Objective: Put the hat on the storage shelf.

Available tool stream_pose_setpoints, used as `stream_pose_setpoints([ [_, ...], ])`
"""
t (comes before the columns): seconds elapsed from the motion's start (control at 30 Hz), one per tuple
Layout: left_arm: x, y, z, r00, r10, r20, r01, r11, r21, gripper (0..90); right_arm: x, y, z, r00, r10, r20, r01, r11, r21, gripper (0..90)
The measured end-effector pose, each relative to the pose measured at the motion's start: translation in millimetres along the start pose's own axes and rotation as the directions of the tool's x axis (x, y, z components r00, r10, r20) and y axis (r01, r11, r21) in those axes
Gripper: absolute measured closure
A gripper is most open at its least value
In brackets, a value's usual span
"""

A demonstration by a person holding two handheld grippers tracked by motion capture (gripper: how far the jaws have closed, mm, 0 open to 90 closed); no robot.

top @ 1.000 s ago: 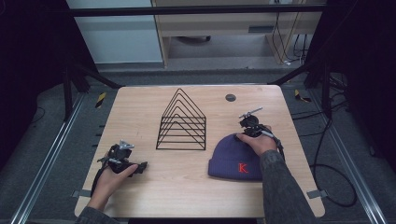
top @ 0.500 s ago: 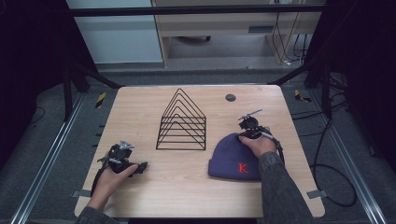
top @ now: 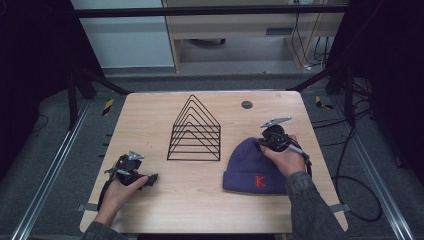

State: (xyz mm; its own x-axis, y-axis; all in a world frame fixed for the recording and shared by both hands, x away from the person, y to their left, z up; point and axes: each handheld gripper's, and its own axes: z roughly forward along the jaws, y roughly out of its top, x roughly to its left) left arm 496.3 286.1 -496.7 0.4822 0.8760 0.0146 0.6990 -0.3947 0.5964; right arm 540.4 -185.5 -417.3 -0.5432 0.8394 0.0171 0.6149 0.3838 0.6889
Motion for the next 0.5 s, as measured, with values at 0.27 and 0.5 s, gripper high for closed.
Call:
stream_pose_setpoints([
  [0.27,-0.4,-0.4,-1.0,0.9992,0.031,0.026,-0.031,0.9995,-0.006,0.2,12.2,0.8,-42.0,0.9993,-0.02,-0.031,0.017,0.995,-0.099,78.3],
  [0.5,5.6,3.5,-11.5,0.9989,-0.018,0.044,0.022,0.995,-0.097,3.8,27.5,3.4,-71.4,0.9977,-0.059,-0.035,0.051,0.981,-0.187,78.6],
])
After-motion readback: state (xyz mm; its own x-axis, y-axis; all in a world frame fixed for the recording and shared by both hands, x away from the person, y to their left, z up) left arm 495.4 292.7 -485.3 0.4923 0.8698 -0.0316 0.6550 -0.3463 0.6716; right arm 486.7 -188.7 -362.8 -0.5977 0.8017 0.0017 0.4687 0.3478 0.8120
